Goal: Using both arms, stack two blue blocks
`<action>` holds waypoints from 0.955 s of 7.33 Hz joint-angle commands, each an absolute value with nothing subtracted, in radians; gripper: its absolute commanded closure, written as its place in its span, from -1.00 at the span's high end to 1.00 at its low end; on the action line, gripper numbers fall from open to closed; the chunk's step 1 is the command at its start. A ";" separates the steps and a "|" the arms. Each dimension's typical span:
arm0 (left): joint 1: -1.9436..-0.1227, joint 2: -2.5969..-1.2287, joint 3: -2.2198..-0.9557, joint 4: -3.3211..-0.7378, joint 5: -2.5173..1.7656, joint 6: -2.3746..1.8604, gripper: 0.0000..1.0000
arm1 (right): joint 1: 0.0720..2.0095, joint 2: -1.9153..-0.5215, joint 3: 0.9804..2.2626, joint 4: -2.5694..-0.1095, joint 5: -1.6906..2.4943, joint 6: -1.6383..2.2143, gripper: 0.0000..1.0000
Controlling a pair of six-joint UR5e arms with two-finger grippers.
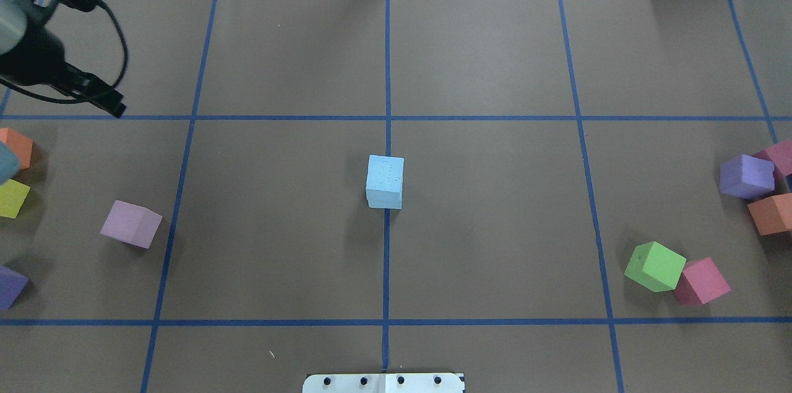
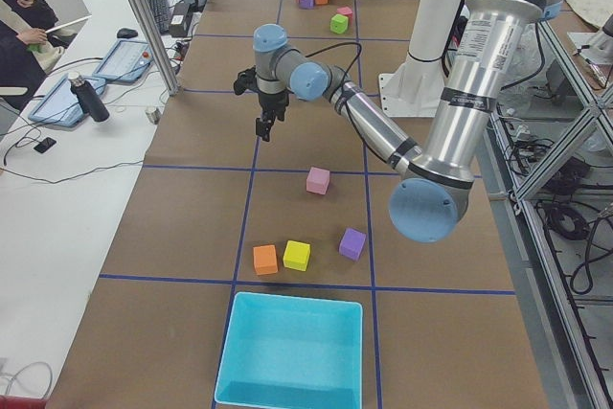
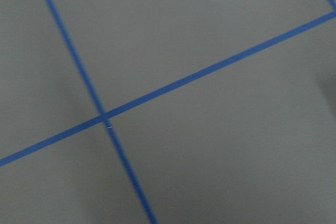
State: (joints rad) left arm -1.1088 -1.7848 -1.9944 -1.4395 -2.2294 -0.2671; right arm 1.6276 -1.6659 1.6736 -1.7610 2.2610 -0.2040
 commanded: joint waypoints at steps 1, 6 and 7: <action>-1.328 -1.613 -1.907 -1.469 -2.296 0.049 0.96 | 1.628 -1.666 1.674 -1.761 2.263 -0.204 1.00; -1.565 -1.536 -1.732 -1.460 -2.298 0.278 0.96 | 1.626 -1.664 1.675 -1.761 2.266 -0.203 1.00; -1.565 -1.536 -1.739 -1.468 -2.298 0.281 0.96 | 1.628 -1.666 1.677 -1.761 2.270 -0.202 1.00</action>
State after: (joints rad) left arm -1.5581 -1.5418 -1.7346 -1.4633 -2.2976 0.2768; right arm 1.6270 -1.6654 1.6753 -1.7610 2.2667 -0.2031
